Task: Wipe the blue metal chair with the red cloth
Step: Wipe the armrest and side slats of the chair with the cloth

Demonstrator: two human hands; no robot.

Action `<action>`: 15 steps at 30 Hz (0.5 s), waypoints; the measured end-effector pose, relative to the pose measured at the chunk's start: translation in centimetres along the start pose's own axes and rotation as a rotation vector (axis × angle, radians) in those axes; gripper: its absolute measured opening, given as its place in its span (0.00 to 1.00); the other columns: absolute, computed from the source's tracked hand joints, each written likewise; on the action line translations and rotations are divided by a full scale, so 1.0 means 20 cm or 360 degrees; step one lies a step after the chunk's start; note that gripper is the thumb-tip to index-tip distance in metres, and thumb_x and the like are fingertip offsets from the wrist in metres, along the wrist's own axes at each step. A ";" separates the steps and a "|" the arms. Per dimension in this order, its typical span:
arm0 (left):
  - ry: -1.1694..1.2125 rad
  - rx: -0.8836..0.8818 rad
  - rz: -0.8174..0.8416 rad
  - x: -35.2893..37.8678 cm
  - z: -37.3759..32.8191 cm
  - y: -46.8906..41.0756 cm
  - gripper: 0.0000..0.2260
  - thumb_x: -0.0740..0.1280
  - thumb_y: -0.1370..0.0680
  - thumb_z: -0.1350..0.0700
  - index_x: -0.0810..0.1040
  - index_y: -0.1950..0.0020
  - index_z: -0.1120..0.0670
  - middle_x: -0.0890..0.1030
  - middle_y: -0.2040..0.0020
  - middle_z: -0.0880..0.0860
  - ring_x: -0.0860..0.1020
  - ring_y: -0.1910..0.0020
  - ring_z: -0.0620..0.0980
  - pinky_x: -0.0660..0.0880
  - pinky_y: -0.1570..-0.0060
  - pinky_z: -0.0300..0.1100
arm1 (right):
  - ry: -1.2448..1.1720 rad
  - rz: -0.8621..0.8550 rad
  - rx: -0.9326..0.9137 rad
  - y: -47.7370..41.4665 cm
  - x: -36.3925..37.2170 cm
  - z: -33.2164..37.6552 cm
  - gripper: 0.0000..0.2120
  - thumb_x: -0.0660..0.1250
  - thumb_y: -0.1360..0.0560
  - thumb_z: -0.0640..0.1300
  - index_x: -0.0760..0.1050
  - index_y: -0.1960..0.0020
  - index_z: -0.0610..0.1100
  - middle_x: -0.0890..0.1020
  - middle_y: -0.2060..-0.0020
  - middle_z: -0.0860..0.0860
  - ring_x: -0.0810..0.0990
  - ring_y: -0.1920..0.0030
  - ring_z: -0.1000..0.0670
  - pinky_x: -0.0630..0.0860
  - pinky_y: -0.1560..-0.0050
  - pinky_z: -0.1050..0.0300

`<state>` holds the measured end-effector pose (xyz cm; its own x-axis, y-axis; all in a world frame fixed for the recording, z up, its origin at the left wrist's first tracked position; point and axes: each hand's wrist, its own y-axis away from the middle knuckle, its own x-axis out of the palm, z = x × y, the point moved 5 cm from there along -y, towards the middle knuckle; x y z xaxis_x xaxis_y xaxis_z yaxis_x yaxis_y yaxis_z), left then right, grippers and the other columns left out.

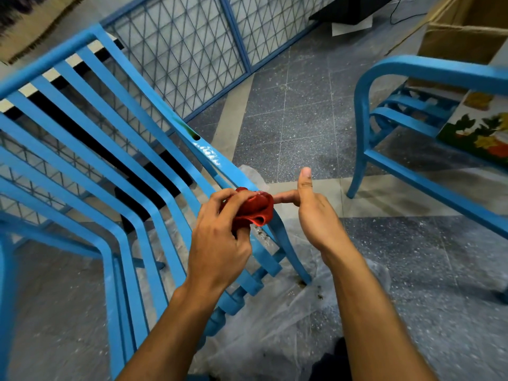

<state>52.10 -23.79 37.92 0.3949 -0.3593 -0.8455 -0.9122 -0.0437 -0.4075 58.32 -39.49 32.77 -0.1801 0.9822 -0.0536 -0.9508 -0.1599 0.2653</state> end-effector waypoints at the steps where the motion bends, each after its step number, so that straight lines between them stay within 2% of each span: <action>1: 0.0033 -0.0056 -0.0034 -0.02 -0.01 -0.01 0.25 0.74 0.27 0.64 0.78 0.33 0.46 0.77 0.38 0.48 0.76 0.41 0.49 0.78 0.40 0.46 | -0.0003 -0.0017 -0.0003 -0.01 -0.01 -0.01 0.40 0.37 0.22 0.72 0.87 0.56 0.58 0.82 0.35 0.50 0.75 0.33 0.51 0.63 0.41 0.53; 3: 0.0104 -0.0151 -0.0135 -0.05 -0.03 -0.04 0.24 0.75 0.26 0.59 0.77 0.33 0.45 0.79 0.39 0.47 0.77 0.41 0.48 0.78 0.41 0.47 | -0.0016 -0.0035 -0.0002 -0.01 -0.03 -0.03 0.39 0.40 0.22 0.72 0.87 0.51 0.55 0.83 0.37 0.51 0.77 0.34 0.50 0.66 0.41 0.51; 6: 0.0228 -0.0309 -0.0243 -0.03 -0.06 -0.09 0.24 0.76 0.26 0.54 0.72 0.33 0.44 0.81 0.41 0.48 0.80 0.43 0.49 0.80 0.43 0.48 | -0.0096 -0.0056 -0.0015 0.01 -0.04 -0.02 0.31 0.50 0.20 0.69 0.85 0.46 0.52 0.86 0.44 0.53 0.81 0.39 0.53 0.72 0.36 0.50; 8: 0.0119 -0.0225 -0.0255 0.01 -0.10 -0.08 0.20 0.77 0.26 0.54 0.76 0.37 0.47 0.82 0.43 0.48 0.80 0.45 0.51 0.80 0.45 0.51 | -0.0171 -0.0042 0.0005 0.03 -0.03 -0.01 0.24 0.56 0.20 0.66 0.84 0.45 0.51 0.86 0.48 0.53 0.82 0.44 0.53 0.76 0.36 0.48; 10: -0.0001 -0.0107 -0.0240 0.06 -0.12 -0.04 0.19 0.78 0.28 0.56 0.80 0.39 0.51 0.81 0.42 0.50 0.79 0.46 0.52 0.79 0.44 0.51 | -0.0280 0.0018 0.0014 0.04 0.00 -0.01 0.20 0.63 0.22 0.64 0.84 0.47 0.51 0.87 0.51 0.47 0.85 0.49 0.49 0.79 0.41 0.41; 12: -0.0017 -0.0031 -0.0200 0.12 -0.14 0.00 0.19 0.77 0.28 0.59 0.80 0.38 0.54 0.81 0.41 0.52 0.80 0.45 0.55 0.78 0.44 0.51 | -0.0376 0.0073 0.0047 0.05 0.04 -0.01 0.22 0.69 0.30 0.66 0.82 0.46 0.50 0.87 0.52 0.45 0.86 0.51 0.46 0.81 0.45 0.35; 15: 0.0048 -0.0033 -0.0035 0.16 -0.14 0.05 0.22 0.73 0.27 0.57 0.78 0.33 0.56 0.80 0.36 0.53 0.79 0.39 0.54 0.77 0.39 0.51 | -0.0411 -0.0004 0.0065 0.05 0.08 -0.03 0.32 0.74 0.42 0.68 0.79 0.44 0.52 0.87 0.53 0.53 0.86 0.51 0.53 0.83 0.44 0.42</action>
<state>52.11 -27.69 35.77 0.4116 -0.3863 -0.8255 -0.9055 -0.0711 -0.4183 56.90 -38.14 32.35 -0.1024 0.9761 0.1917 -0.9393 -0.1583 0.3043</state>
